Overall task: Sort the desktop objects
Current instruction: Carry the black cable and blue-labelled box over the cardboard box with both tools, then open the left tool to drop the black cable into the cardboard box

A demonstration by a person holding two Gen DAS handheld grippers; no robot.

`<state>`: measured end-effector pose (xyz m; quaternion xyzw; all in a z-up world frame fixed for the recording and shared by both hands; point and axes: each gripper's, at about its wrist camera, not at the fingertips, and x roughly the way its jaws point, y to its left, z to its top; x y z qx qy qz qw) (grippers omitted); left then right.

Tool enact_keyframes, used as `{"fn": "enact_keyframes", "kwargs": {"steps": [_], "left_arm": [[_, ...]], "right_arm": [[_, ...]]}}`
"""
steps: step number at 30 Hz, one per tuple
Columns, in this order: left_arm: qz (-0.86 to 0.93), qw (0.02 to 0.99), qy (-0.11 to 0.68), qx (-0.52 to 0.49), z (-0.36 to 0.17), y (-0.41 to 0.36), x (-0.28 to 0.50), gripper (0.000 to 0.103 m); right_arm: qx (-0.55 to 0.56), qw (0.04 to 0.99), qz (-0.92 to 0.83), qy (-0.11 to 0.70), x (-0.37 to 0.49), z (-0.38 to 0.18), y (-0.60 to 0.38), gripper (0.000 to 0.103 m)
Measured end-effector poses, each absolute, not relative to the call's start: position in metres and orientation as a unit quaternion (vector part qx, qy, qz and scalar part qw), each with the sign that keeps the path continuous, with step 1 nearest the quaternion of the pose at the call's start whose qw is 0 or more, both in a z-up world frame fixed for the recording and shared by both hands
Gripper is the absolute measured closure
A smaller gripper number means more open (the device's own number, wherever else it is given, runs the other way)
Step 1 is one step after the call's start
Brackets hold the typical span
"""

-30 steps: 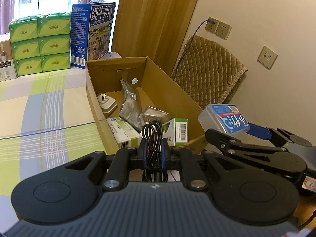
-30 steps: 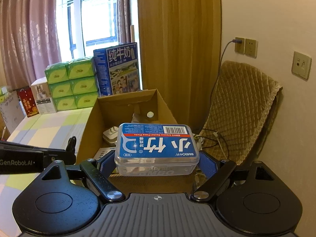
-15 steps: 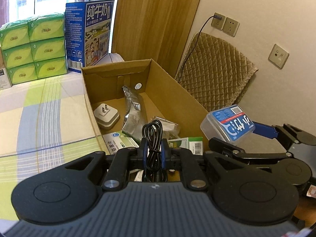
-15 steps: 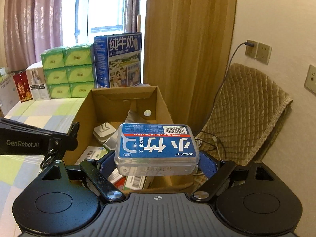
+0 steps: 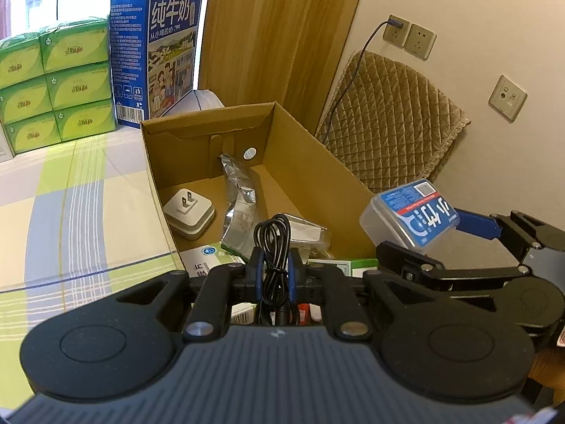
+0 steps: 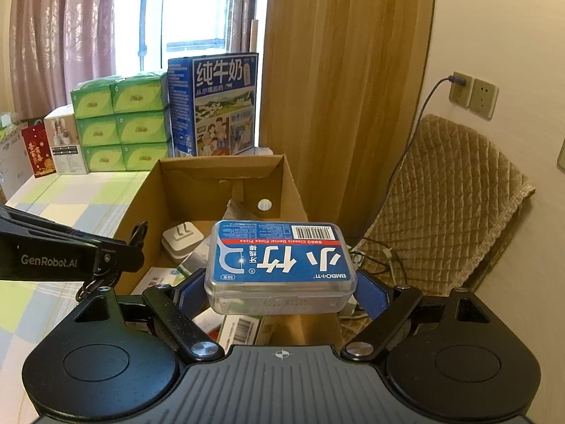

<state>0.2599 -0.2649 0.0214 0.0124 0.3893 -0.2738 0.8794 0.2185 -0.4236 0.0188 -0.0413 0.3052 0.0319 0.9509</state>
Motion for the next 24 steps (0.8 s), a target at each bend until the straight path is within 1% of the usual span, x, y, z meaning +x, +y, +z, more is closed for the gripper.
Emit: {"fn": "enact_keyframes", "kwargs": {"steps": [17,19,22,24], "left_arm": [[-0.269,0.876,0.401,0.002,0.021,-0.268,0.307,0.094],[-0.264,0.877,0.402,0.003,0.019,-0.270,0.312,0.093],[-0.259,0.878,0.403,0.000,0.018,-0.268,0.317,0.087],[-0.257,0.879,0.401,0.001,0.019,-0.266,0.317,0.087]], "right_arm": [[-0.037,0.949,0.037,0.310,0.258,0.023,-0.431,0.019],[-0.036,0.949,0.039,0.311,0.261,0.023,-0.431,0.019],[-0.036,0.949,0.041,0.311,0.263,0.023,-0.430,0.019],[-0.036,0.949,0.041,0.311,0.263,0.023,-0.430,0.019]]}}
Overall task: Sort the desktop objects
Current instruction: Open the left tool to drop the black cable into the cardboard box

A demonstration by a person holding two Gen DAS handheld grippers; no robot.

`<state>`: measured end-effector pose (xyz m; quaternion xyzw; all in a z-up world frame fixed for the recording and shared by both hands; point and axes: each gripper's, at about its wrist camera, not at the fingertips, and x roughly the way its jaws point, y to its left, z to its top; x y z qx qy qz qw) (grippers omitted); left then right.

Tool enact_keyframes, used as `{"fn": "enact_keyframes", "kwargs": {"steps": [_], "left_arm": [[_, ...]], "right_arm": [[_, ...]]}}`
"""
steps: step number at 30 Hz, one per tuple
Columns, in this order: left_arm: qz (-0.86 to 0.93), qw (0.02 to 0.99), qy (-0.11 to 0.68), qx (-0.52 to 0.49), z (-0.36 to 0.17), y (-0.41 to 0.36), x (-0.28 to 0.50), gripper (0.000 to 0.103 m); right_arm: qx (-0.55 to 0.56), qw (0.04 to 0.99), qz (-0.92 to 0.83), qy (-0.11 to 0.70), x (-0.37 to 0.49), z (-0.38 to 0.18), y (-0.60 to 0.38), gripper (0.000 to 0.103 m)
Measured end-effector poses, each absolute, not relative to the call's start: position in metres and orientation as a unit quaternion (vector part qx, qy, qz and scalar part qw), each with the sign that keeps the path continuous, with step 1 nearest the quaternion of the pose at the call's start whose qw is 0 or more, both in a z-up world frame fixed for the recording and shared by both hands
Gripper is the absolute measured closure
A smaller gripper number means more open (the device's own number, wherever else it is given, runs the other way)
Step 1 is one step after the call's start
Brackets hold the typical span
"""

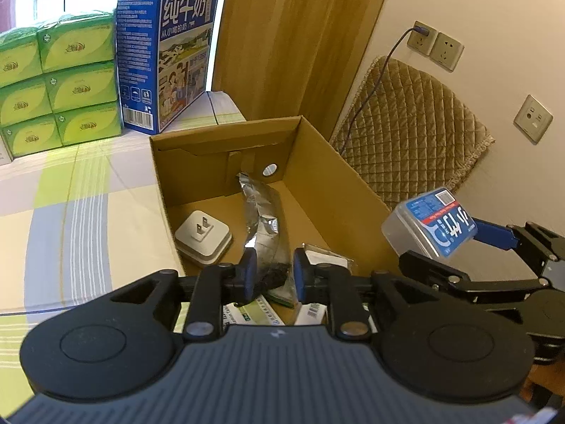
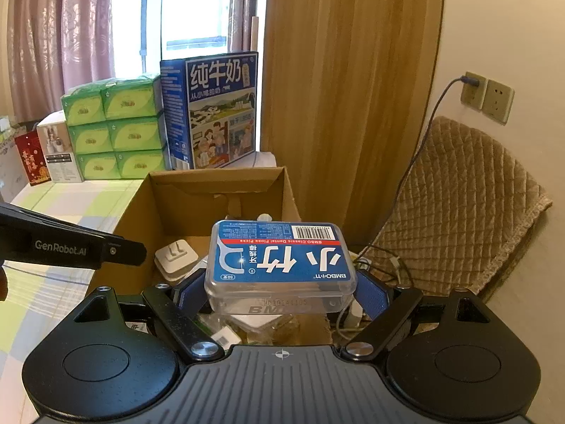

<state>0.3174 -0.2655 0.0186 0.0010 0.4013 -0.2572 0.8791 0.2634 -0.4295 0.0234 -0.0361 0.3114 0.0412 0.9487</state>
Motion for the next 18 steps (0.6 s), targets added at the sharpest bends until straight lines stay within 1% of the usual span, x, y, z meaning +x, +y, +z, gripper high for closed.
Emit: {"fn": "enact_keyframes", "kwargs": {"steps": [6,8,15,18], "left_arm": [[-0.249,0.882,0.401,-0.003,0.019,-0.254,0.316,0.087],[-0.247,0.883,0.399,0.000,0.020,-0.251,0.314,0.083],[-0.244,0.888,0.389,0.002,0.030,-0.241,0.308,0.077],[-0.242,0.892,0.382,0.002,0.035,-0.237,0.307,0.071]], "right_arm": [[-0.035,0.947,0.042,0.315,0.264,0.022,-0.427,0.019],[-0.035,0.947,0.044,0.316,0.264,0.022,-0.425,0.019],[-0.028,0.945,0.051,0.321,0.268,0.022,-0.420,0.019],[-0.027,0.944,0.054,0.323,0.270,0.023,-0.417,0.019]]}}
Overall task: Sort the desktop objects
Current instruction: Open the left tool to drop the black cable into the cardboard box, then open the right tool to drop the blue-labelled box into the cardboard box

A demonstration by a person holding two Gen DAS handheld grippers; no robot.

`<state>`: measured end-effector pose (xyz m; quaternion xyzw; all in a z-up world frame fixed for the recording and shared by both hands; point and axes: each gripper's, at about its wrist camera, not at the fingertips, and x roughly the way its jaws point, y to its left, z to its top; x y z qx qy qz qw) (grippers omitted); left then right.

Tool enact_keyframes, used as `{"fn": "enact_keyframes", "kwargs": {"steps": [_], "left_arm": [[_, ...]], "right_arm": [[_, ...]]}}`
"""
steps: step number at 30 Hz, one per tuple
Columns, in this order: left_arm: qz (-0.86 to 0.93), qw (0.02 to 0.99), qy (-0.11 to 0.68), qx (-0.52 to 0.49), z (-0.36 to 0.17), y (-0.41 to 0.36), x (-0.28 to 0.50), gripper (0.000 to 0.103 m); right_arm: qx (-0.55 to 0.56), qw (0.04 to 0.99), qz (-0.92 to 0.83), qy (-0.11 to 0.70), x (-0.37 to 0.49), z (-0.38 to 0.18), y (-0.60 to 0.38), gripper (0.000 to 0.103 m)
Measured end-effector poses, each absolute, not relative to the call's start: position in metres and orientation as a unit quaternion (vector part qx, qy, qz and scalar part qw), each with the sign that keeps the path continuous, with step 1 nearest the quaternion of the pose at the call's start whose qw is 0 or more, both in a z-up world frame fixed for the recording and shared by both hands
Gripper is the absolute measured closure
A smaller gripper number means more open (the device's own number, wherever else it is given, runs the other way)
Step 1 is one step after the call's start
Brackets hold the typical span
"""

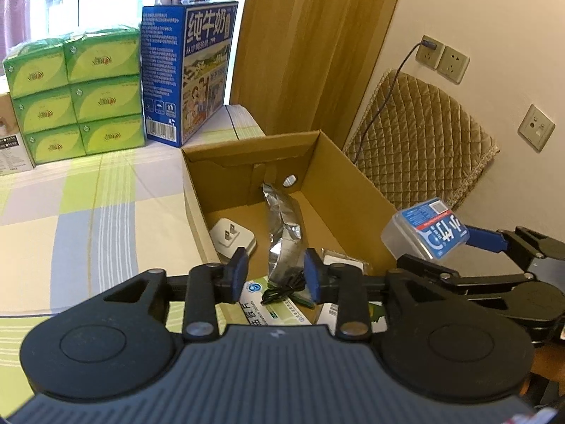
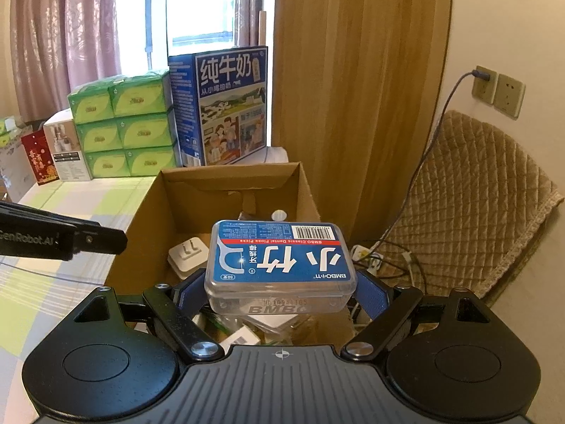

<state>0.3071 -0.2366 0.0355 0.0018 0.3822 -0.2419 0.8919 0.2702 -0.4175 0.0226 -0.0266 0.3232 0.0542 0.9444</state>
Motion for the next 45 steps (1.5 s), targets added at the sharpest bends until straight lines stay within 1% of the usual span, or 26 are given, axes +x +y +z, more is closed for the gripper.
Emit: {"fn": "enact_keyframes", "kwargs": {"steps": [2,3,4,5,6,7,9,11,14,17,36,37,38,39,45], "left_arm": [[-0.239,0.894,0.378,0.004,0.039,-0.234,0.307,0.063],[-0.238,0.895,0.377,0.004,0.040,-0.233,0.307,0.060],[-0.237,0.896,0.375,0.003,0.041,-0.231,0.307,0.055],[-0.235,0.898,0.373,0.002,0.042,-0.229,0.307,0.047],[-0.232,0.899,0.371,0.002,0.043,-0.227,0.306,0.042],[-0.229,0.901,0.369,0.002,0.044,-0.225,0.306,0.035],[-0.225,0.903,0.366,0.004,0.045,-0.221,0.306,0.029],[-0.220,0.905,0.364,0.005,0.046,-0.216,0.306,0.019],[-0.212,0.910,0.356,0.011,0.046,-0.211,0.304,0.008],[-0.201,0.915,0.347,0.031,0.046,-0.208,0.300,0.002],[-0.187,0.915,0.356,0.030,0.033,-0.183,0.300,0.001],[-0.187,0.915,0.357,0.029,0.032,-0.182,0.300,0.001],[-0.188,0.915,0.357,0.028,0.031,-0.181,0.299,0.001],[-0.188,0.915,0.356,0.026,0.030,-0.179,0.299,0.001],[-0.180,0.916,0.358,0.020,0.027,-0.171,0.297,0.001]], "right_arm": [[-0.027,0.944,0.056,0.324,0.272,0.023,-0.416,0.019],[-0.027,0.944,0.057,0.324,0.272,0.023,-0.414,0.019],[-0.027,0.944,0.058,0.325,0.273,0.023,-0.413,0.019],[-0.028,0.943,0.060,0.325,0.274,0.023,-0.412,0.019],[-0.028,0.943,0.061,0.326,0.276,0.023,-0.411,0.019],[-0.029,0.943,0.063,0.327,0.276,0.023,-0.410,0.019],[-0.030,0.942,0.065,0.327,0.278,0.023,-0.407,0.019],[-0.031,0.942,0.067,0.328,0.279,0.023,-0.404,0.019],[-0.031,0.941,0.069,0.329,0.281,0.022,-0.402,0.019],[-0.032,0.940,0.071,0.331,0.284,0.021,-0.399,0.019],[-0.031,0.935,0.087,0.343,0.303,0.015,-0.383,0.018],[-0.025,0.935,0.090,0.343,0.305,0.015,-0.383,0.017],[-0.020,0.935,0.091,0.343,0.306,0.015,-0.384,0.008],[-0.016,0.936,0.088,0.341,0.306,0.016,-0.384,0.002],[-0.019,0.937,0.086,0.338,0.305,0.020,-0.385,0.002]]}}
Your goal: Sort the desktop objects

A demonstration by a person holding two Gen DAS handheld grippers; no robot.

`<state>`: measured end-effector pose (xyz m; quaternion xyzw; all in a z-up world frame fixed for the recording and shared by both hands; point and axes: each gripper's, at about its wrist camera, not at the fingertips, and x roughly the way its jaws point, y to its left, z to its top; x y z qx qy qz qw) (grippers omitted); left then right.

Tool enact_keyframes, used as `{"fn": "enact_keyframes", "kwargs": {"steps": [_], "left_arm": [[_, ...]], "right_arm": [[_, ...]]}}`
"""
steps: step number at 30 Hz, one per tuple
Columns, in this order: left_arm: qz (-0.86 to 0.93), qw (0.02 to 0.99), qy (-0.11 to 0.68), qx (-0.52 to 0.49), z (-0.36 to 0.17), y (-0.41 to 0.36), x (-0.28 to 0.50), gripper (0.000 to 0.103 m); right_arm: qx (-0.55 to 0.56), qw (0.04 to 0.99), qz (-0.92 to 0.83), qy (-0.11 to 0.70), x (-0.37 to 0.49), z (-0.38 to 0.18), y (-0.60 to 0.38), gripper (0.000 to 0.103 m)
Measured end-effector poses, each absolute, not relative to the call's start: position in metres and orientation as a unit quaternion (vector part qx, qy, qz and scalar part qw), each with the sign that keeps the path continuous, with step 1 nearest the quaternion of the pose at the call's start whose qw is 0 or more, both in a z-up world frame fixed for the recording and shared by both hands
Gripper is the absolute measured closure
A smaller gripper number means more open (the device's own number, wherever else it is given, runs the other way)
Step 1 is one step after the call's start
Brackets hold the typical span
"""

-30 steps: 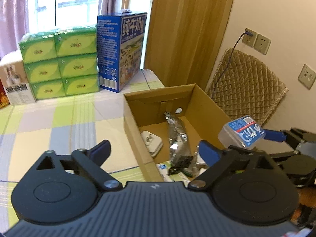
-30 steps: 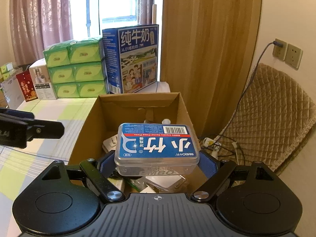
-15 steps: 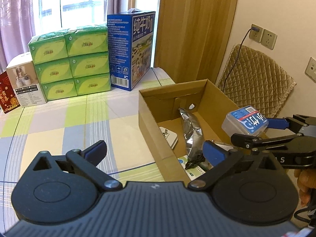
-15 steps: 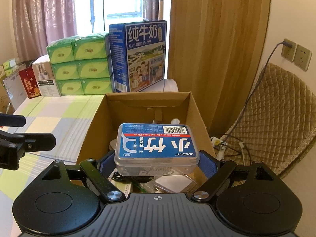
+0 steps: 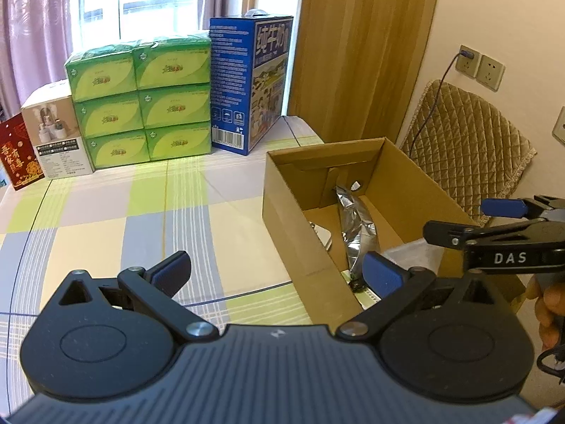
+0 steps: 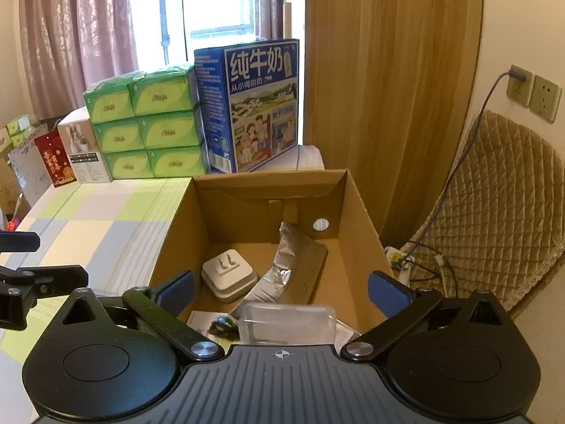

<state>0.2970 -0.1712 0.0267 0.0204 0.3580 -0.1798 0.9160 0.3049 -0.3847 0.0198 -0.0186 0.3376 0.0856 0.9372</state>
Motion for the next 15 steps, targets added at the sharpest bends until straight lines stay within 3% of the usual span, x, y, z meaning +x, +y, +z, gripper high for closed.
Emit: {"fn": "enact_keyframes", "kwargs": {"steps": [15], "left_arm": [[-0.165,0.926,0.339,0.023,0.043,-0.163,0.272,0.001]], "right_arm": [[-0.025,0.935,0.090,0.342,0.282,0.043,-0.384,0.002]]}}
